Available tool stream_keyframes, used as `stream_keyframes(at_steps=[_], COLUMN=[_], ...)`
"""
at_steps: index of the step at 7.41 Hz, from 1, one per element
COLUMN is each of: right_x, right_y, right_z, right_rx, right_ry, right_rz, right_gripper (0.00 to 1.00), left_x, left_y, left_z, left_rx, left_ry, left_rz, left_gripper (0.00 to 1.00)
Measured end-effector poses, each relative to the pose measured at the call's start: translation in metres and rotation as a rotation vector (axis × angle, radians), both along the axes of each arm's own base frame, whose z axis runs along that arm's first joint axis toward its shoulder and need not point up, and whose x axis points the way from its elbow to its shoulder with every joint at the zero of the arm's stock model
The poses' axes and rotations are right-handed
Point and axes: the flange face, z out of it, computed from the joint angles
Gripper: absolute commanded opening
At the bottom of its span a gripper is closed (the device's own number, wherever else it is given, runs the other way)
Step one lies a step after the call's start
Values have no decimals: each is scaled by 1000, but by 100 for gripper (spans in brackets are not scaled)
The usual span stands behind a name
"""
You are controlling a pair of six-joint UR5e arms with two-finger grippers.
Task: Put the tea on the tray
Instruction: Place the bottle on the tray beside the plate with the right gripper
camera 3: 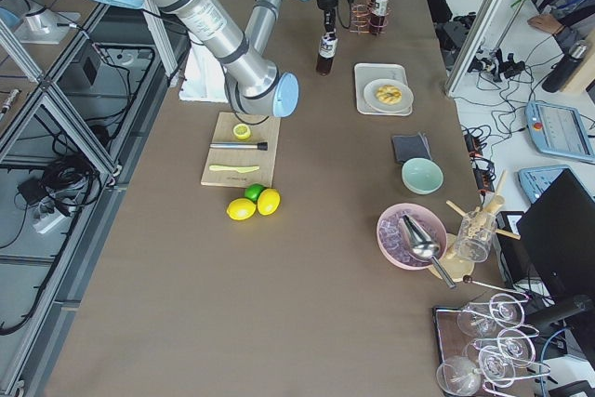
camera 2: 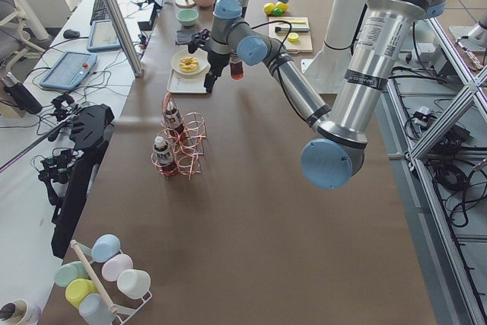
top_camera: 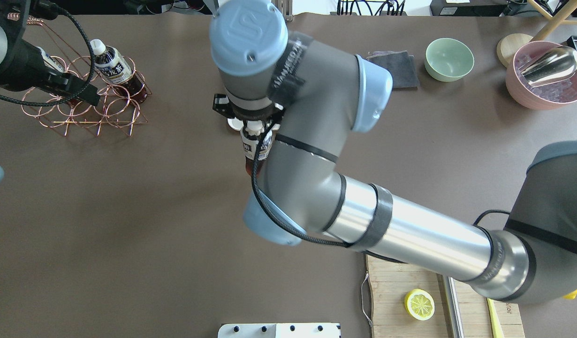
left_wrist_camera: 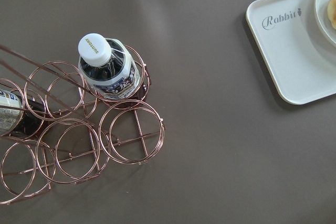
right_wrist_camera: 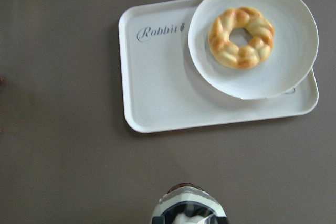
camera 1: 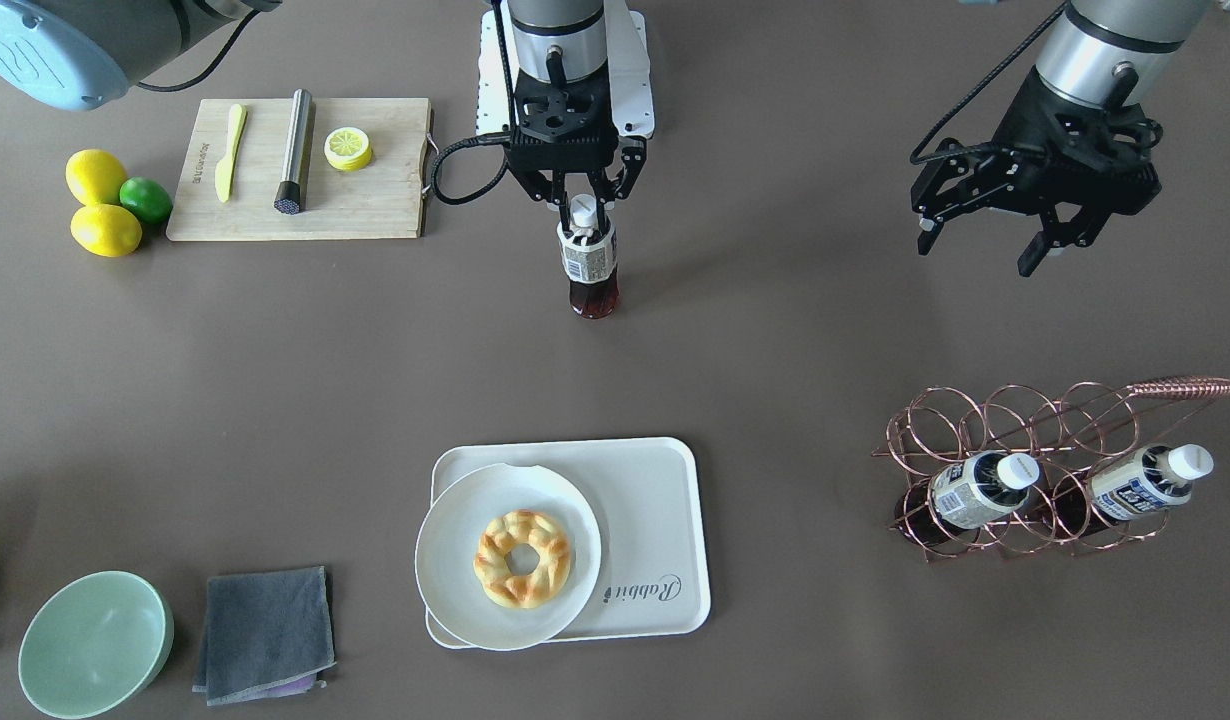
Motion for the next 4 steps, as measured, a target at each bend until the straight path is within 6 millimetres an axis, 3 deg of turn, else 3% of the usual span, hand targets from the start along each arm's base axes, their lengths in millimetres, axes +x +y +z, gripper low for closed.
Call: stream_keyframes(at_steps=[1,2,3,4], right_x=[-8,-17,-23,-28], right_y=[-59,-114,-154,-180], right_z=[-27,-31,-25,-21], right_rx=[-9,-11,-10,-15], right_ry=[20,26,30,26], right_rz=[29,62,82,94], right_gripper=[0,0,0,41], left_x=[-1,-1,-1,-1], left_y=[1,1,2,2], left_z=[1,1,1,1], left_rx=[-1,-1,-2,-2], left_ry=[0,0,0,1], left_rz=[0,0,-1,-1], left_gripper=[97,97,97,97])
